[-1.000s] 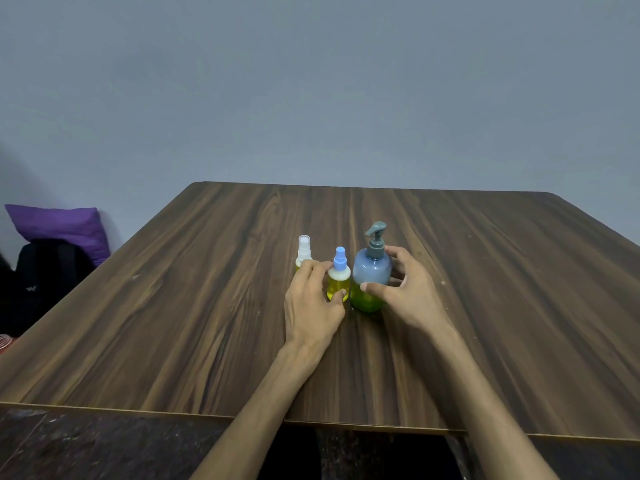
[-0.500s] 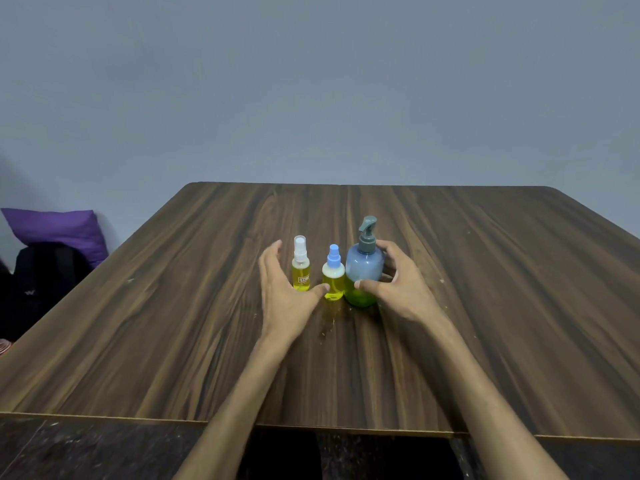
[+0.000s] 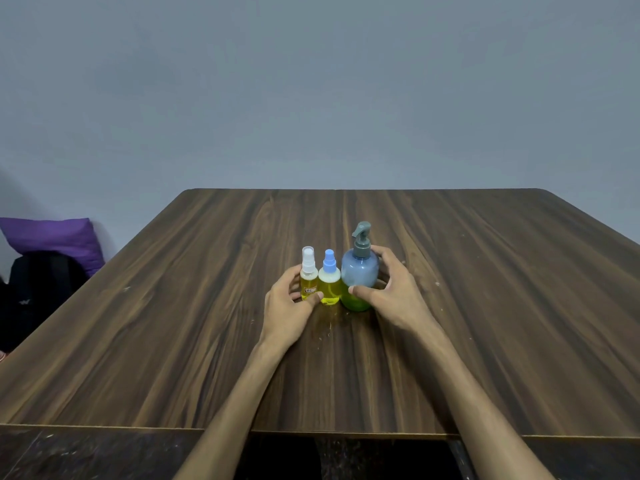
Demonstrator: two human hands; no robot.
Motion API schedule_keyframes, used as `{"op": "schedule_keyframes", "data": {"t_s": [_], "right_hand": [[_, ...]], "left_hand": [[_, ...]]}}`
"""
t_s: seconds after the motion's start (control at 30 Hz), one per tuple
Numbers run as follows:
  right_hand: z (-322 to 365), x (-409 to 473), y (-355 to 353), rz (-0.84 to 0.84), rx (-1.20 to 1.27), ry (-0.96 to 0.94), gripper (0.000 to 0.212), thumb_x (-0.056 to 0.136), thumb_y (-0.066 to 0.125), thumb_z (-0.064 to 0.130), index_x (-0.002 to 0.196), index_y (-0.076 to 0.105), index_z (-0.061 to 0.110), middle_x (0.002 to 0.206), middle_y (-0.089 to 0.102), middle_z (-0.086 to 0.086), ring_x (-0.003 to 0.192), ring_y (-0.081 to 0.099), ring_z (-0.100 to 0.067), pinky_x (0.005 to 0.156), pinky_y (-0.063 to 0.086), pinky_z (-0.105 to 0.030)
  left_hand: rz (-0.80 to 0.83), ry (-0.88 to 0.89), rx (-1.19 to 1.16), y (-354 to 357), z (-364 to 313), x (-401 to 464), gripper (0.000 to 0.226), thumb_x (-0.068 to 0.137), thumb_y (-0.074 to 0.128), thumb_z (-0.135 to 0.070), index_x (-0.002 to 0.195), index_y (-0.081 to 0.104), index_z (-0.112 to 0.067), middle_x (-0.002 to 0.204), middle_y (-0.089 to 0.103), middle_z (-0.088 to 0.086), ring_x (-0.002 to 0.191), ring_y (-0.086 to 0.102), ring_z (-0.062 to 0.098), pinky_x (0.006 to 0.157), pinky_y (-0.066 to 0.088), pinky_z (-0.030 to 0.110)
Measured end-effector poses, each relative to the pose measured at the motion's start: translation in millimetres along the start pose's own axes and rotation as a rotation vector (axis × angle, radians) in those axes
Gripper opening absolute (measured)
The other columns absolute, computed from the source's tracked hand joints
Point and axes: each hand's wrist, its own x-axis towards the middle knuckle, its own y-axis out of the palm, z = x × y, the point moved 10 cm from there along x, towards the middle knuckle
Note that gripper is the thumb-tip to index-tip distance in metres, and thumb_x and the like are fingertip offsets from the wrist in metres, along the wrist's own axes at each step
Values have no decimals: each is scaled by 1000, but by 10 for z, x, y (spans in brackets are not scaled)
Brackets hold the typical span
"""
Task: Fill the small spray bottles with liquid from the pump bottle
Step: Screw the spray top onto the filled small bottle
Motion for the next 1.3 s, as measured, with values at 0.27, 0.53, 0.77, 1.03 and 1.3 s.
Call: {"op": "schedule_keyframes", "data": {"t_s": [0.27, 0.53, 0.77, 1.03, 1.3], "right_hand": [[-10, 39, -5, 45, -11, -4, 72, 78, 84, 10, 138, 49, 29, 127, 60, 21, 115, 61, 1, 95, 52, -19], [-126, -50, -30, -63, -54, -8, 90, 65, 97, 44, 140, 49, 30, 130, 61, 17, 113, 61, -2, 92, 54, -23], [-108, -42, -22, -44, -54, -58, 75, 72, 94, 36, 137, 57, 29, 127, 68, 16, 114, 64, -4, 99, 56, -31], [-145, -51, -7, -54, -41, -55, 76, 73, 93, 37, 139, 56, 29, 130, 67, 15, 118, 63, -5, 101, 55, -34], [-144, -137, 26, -66, -66, -57, 88, 75, 90, 45, 149, 44, 31, 142, 59, 16, 127, 58, -3, 107, 53, -34]], "left_hand": [[-13, 10, 26, -28, 4, -21, 42, 92, 76, 2, 130, 71, -17, 117, 78, -8, 108, 71, 1, 98, 57, 23], [-66, 43, 22, -80, -19, -52, 51, 88, 84, -5, 133, 68, -20, 126, 71, -6, 115, 68, 6, 91, 56, 16], [-70, 33, -29, -74, 18, -40, 47, 88, 80, 4, 128, 72, -21, 120, 74, 0, 110, 73, 13, 96, 60, 28], [-62, 43, -24, -71, -1, -41, 47, 90, 79, 4, 130, 72, -20, 124, 73, 0, 111, 71, 9, 97, 58, 23], [-38, 68, 48, -57, 5, -61, 63, 88, 82, -1, 145, 61, -19, 134, 69, -5, 123, 67, 11, 105, 57, 31]]}}
